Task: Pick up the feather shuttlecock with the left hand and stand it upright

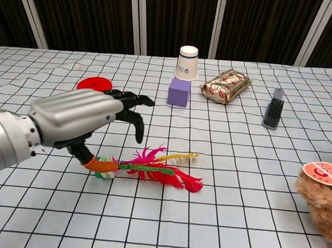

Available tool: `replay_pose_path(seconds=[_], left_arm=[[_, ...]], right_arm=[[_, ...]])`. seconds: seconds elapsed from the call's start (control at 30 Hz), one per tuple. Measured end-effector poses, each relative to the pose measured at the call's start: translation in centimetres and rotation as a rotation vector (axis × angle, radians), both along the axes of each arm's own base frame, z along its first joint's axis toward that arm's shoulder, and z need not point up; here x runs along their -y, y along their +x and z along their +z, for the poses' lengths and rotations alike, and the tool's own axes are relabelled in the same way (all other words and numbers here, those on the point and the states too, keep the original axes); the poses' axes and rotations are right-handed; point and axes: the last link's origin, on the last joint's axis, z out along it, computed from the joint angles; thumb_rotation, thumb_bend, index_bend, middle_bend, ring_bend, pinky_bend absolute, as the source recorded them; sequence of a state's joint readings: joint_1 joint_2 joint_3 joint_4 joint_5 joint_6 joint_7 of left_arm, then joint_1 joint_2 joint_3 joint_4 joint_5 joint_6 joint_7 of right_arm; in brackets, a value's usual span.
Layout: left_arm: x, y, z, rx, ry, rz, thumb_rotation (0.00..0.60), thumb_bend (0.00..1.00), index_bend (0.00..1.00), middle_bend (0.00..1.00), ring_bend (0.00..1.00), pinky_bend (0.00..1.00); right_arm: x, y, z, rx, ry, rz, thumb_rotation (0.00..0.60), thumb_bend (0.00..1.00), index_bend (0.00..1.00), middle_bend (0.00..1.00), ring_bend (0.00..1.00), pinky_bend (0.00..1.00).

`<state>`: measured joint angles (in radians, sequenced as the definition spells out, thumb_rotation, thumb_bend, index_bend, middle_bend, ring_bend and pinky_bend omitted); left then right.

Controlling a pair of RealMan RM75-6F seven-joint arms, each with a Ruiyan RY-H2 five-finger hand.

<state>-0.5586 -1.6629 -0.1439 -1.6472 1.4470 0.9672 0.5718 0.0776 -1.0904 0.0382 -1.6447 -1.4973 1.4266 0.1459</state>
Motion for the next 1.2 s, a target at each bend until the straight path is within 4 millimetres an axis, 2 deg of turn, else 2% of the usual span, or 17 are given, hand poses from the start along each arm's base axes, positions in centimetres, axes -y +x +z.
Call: replay_pose_path(seconds=[0.4,0.67,0.93,1.2], left_arm=[[-0.2,3.1,-3.7,0.028,-0.053,0.026,0.600,0.39,0.38,0.04,0.00,0.00],[0.0,3.5,-4.5,0.038,-0.042,0.039,0.600,0.42,0.48,0.06,0.00,0.02],[-0.3,3.3,-5.0,0.074,0.003,0.080,0.600,0.43,0.53,0.09,0.00,0.02],[-0.4,3.4,-5.6,0.077,0.007,0.093,0.600,0.55,0.55,0.09,0.00,0.02]], right_arm=[[0.0,0.0,0.1,0.017,-0.001,-0.005,0.600,0.34,0.00,0.00,0.00,0.00],[0.0,0.0,0.1,0.022,0.001,-0.007,0.600,0.34,0.00,0.00,0.00,0.00],[0.0,0.0,0.1,0.021,0.001,-0.007,0.600,0.34,0.00,0.00,0.00,0.00],[0.0,0.0,0.1,0.023,0.003,-0.006,0.600,0.34,0.00,0.00,0.00,0.00]])
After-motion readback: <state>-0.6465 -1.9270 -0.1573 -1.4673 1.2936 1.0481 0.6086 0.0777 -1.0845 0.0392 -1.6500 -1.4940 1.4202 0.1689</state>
